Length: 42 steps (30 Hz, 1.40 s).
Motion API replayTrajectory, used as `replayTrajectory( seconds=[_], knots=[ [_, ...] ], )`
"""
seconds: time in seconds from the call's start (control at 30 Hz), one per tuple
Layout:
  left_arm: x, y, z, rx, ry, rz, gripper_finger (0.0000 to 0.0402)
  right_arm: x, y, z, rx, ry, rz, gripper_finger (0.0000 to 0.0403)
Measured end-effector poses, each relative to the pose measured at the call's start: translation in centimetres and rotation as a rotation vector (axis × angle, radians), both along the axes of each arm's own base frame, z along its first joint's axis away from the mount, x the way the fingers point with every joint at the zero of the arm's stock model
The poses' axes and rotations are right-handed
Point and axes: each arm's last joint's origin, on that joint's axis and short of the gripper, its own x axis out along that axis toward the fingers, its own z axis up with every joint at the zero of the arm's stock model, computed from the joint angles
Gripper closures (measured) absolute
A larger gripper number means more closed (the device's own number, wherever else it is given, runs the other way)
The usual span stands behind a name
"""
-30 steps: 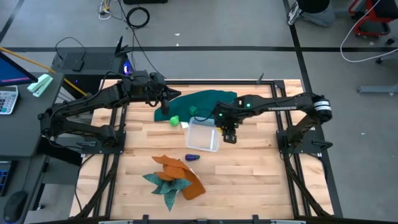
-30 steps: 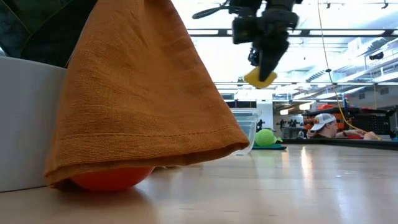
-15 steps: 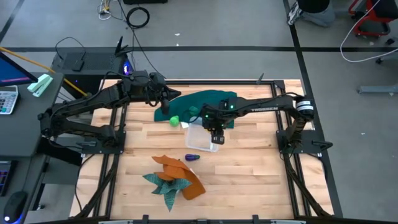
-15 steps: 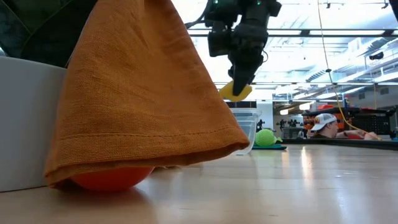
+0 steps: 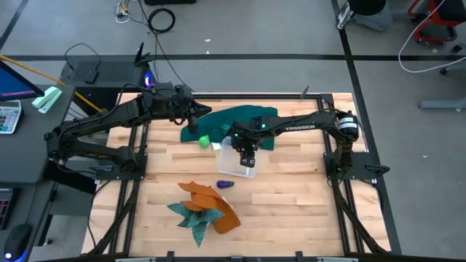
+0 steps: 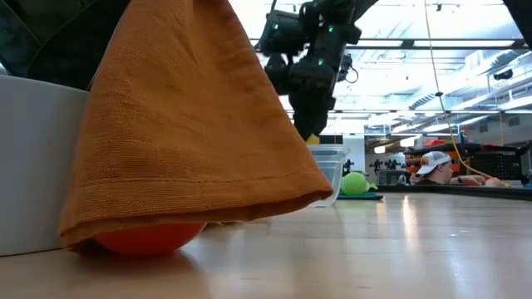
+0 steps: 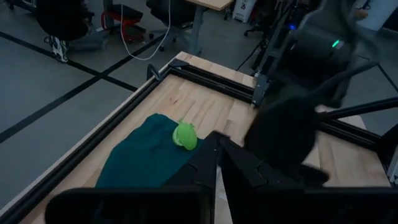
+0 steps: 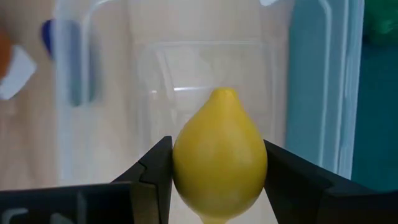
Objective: Pick and placing Produce into tupperware
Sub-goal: Put the lemon into the bin
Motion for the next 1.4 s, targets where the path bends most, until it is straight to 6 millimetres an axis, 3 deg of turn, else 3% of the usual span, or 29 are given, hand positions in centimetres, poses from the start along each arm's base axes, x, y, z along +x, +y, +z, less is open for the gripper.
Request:
replayTrajectory(
  seconds=[0.57, 0.97, 1.4],
  knots=[
    [-2.2, -0.8, 1.6, 0.027, -0.059, -0.001, 0.0370, 1.4, 0.0, -3.3, 0.048, 0.032, 0.005, 0.0243],
    [-2.5, -0.9, 1.6, 0.024, -0.043, -0.001, 0.0380, 1.6, 0.2, -5.3, 0.039, 0.096, 0.001, 0.0243],
    [-2.5, -0.9, 1.5, 0.025, -0.037, -0.002, 0.0369, 1.6, 0.5, -5.5, -0.036, 0.121, -0.008, 0.0243]
  ],
)
